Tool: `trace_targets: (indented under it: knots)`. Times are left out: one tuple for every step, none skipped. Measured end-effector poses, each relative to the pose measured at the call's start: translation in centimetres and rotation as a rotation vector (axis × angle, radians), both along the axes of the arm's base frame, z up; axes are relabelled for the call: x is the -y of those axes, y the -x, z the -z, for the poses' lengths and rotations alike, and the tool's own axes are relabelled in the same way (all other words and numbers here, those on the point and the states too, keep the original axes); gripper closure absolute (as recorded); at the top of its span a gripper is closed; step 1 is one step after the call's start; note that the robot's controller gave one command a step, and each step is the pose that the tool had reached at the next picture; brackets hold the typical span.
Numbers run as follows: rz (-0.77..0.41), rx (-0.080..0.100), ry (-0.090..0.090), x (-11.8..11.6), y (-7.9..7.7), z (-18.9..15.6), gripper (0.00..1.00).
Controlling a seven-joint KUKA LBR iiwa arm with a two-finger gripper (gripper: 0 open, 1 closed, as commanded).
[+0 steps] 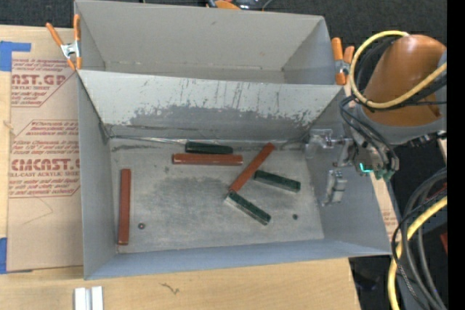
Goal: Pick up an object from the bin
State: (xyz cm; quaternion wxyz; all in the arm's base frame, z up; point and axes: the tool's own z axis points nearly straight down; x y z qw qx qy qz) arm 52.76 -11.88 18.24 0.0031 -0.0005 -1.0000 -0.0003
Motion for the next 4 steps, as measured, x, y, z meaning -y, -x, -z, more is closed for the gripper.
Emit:
trace_targets:
  knots:
    - [0.007, 0.002, -0.003, -8.2, 0.3, 11.1, 0.0]
    - [-0.309, 0.01, -0.001, -12.7, 2.2, 11.2, 0.0]
    - [-0.308, 0.009, 0.0, -12.7, 2.2, 11.2, 1.0]
    - [-0.318, 0.018, -0.002, -18.6, -0.2, -1.6, 1.0]
